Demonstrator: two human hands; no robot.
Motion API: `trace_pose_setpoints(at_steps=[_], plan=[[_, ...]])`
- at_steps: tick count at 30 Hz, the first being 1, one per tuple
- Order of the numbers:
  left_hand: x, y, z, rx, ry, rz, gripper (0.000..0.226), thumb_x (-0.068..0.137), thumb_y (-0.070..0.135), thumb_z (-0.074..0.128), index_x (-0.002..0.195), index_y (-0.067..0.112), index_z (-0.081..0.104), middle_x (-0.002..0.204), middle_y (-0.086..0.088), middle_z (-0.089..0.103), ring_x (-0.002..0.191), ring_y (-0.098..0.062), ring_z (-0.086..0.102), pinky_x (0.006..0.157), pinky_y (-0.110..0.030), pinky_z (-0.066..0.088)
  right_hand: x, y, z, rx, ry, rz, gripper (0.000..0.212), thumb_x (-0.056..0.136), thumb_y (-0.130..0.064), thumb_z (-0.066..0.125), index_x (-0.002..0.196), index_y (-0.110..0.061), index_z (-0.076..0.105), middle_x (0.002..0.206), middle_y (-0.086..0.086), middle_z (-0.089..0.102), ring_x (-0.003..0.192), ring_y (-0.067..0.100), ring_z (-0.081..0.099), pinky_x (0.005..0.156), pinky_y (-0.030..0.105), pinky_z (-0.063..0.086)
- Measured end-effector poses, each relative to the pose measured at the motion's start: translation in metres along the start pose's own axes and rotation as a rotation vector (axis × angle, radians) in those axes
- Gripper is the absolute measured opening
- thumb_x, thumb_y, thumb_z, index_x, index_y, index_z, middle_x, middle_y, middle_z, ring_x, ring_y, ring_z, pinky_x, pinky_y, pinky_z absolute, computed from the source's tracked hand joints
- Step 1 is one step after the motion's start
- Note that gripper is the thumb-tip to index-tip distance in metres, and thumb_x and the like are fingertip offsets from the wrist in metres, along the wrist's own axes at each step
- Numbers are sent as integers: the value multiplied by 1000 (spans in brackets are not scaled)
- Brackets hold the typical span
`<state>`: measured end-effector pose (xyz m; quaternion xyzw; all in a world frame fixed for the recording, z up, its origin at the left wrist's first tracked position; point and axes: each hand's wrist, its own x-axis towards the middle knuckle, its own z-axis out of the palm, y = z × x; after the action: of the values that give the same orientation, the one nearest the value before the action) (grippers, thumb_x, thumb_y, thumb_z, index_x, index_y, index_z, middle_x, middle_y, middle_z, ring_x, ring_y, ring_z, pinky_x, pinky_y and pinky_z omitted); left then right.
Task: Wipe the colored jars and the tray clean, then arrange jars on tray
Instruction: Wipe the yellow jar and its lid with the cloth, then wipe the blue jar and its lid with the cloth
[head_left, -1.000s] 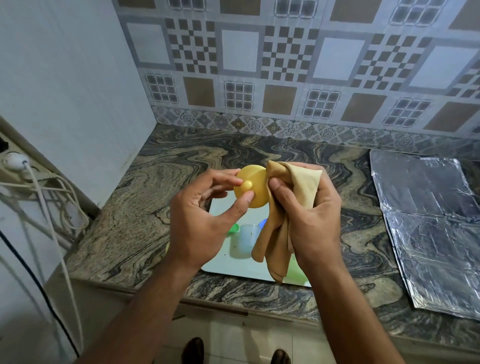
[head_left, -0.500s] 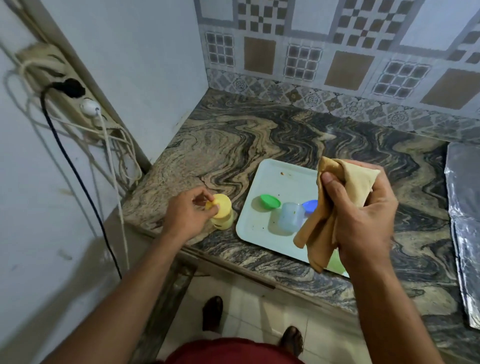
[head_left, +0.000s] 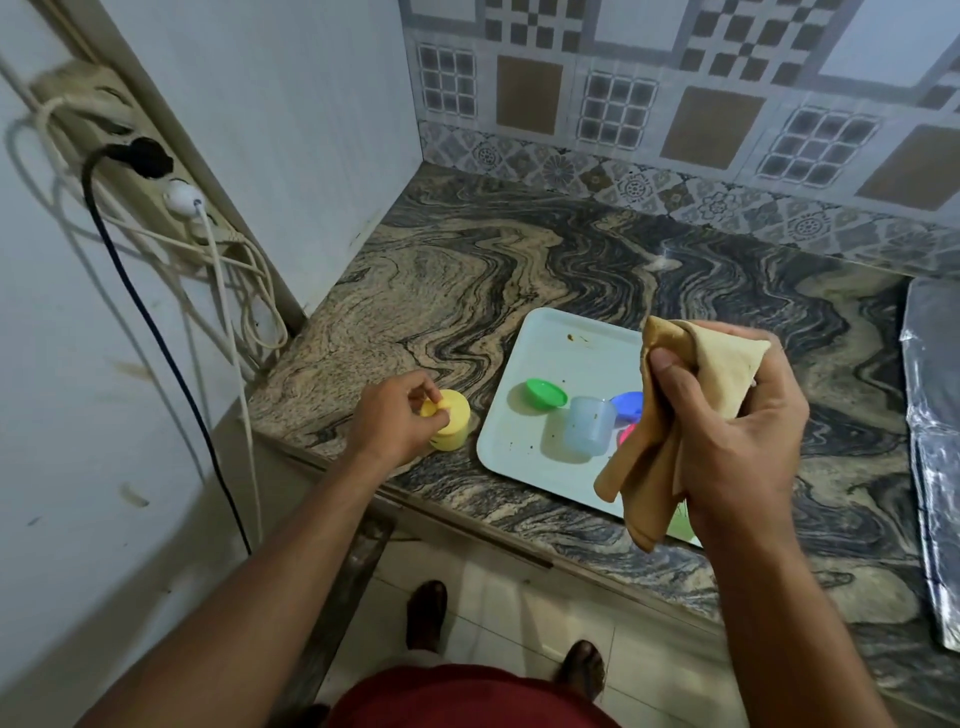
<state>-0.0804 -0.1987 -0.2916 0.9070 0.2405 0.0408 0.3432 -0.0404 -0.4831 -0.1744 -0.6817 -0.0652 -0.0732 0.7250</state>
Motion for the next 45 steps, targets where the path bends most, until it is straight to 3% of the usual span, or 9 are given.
trace_pose_setpoints(at_steps=[15,23,27,30,33,36,39,42,45], plan=[[-4,-7,0,22,-13,-4,20,75,28,88,82,31,69,88,4,77,83,-15,75,71,-42,65,3,3,-1,9,-10,-5,23,94,-4,75,110,-9,60,78,-21,69,73,-4,62,67,14,50],[-6,-12,5,53,2,39,20,80,32,86,90,30,69,91,5,78,85,-14,76,69,-42,65,6,3,-4,19,7,-19,23,95,-5,75,114,-5,61,79,-20,70,74,-3,62,68,15,51],[-6,-10,8,77,-9,57,20,82,35,86,91,29,69,89,5,74,84,-16,74,67,-38,62,8,1,-10,-1,25,-26,20,94,-7,77,107,-14,63,79,-18,68,73,-1,61,67,16,50],[-6,-7,6,110,-11,94,33,79,42,86,101,29,67,106,2,67,93,-22,69,74,-42,60,9,-2,-18,3,55,-31,22,94,-4,76,102,-20,62,76,-20,68,72,-3,60,66,15,50],[-3,8,6,143,25,157,46,77,46,84,113,32,60,121,2,58,110,-25,61,86,-46,56,8,-3,-31,11,98,-53,21,94,-4,75,108,-11,62,80,-17,68,73,-3,61,67,14,50],[-4,39,23,134,-73,338,53,77,43,82,124,31,60,125,4,57,117,-22,54,93,-41,50,5,-4,-40,19,126,-40,21,94,-6,76,104,-18,63,87,-7,67,78,4,63,69,18,52],[-4,71,56,202,-227,485,71,72,44,83,136,29,55,132,4,54,121,-22,49,100,-41,45,2,-4,-48,11,157,-31,25,93,-5,77,100,-25,64,88,-8,69,80,7,64,71,22,53],[3,88,88,292,-313,536,89,68,47,85,147,31,47,141,3,51,128,-25,47,103,-44,45,-3,-5,-56,-2,176,-32,26,93,-4,77,101,-24,64,87,-11,69,79,6,63,70,20,53],[11,94,111,338,-361,537,88,72,43,86,148,31,45,143,2,49,131,-25,47,103,-41,42,-9,-8,-67,-19,206,-27,26,92,-4,76,101,-25,64,89,-9,70,80,4,64,72,18,53]])
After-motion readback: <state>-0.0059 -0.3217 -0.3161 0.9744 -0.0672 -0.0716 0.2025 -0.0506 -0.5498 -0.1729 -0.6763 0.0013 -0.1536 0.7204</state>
